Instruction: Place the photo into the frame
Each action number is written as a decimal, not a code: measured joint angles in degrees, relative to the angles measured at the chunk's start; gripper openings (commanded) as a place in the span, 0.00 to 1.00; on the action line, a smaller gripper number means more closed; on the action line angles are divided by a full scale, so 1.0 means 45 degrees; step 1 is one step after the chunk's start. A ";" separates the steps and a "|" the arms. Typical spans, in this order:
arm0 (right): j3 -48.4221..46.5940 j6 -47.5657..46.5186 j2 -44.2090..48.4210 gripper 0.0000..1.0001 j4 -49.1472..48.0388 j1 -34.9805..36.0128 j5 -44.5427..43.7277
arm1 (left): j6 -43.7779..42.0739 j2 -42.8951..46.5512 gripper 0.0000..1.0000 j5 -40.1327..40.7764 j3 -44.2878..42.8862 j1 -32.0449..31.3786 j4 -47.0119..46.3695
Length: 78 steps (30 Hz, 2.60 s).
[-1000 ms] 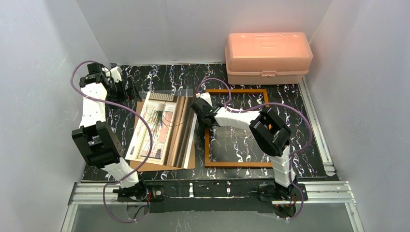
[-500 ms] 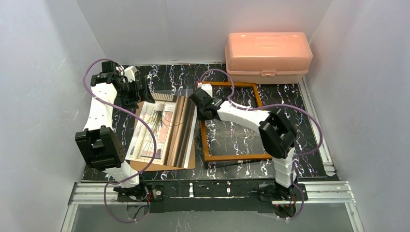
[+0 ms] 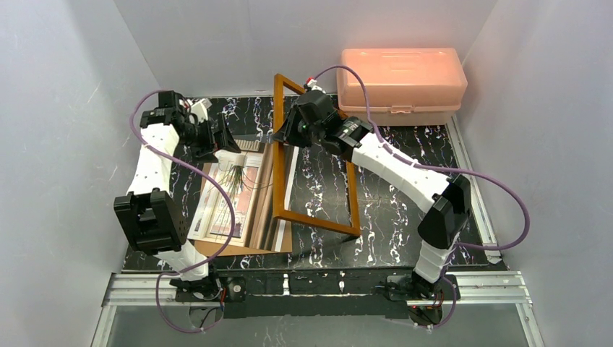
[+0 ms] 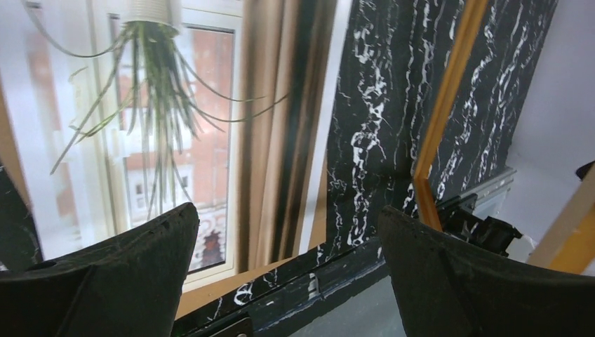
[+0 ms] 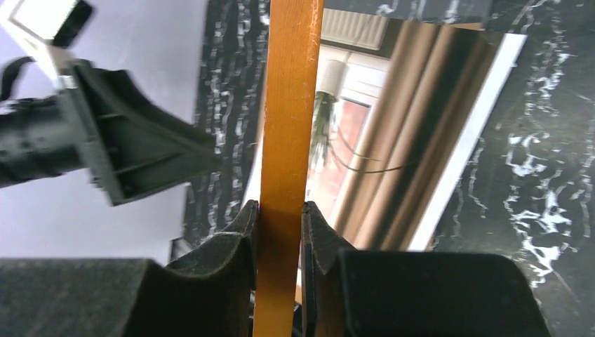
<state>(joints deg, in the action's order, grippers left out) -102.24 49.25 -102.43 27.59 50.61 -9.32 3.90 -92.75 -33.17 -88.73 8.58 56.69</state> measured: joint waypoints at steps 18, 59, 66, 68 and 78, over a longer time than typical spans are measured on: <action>0.0034 0.3395 0.1792 0.01 -0.4687 -0.1724 0.4420 | 0.3055 -0.0170 0.98 -0.2686 0.1928 -0.3502 -0.4061; 0.3405 0.8014 0.3113 0.50 -1.0205 -0.2744 0.6557 | 0.4425 -0.0146 0.01 -0.0855 0.4371 -0.4182 -0.8150; 0.4493 0.6431 0.4362 0.56 -0.7626 -0.4012 0.6640 | 0.3347 0.0801 0.00 0.1345 0.4386 -0.4124 -0.7626; 0.4707 0.6135 0.4517 0.53 -0.7155 -0.4294 0.6591 | 0.3245 0.0933 0.00 0.1579 0.4396 -0.4036 -0.7461; 0.4707 0.2487 0.4731 0.17 -0.2788 -0.5168 0.5644 | 0.2817 0.1229 0.04 0.2147 0.4571 -0.4119 -0.6125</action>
<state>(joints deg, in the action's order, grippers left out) -81.06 60.45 -81.14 15.05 27.35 16.08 16.58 -87.22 -23.51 -68.16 -9.96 29.12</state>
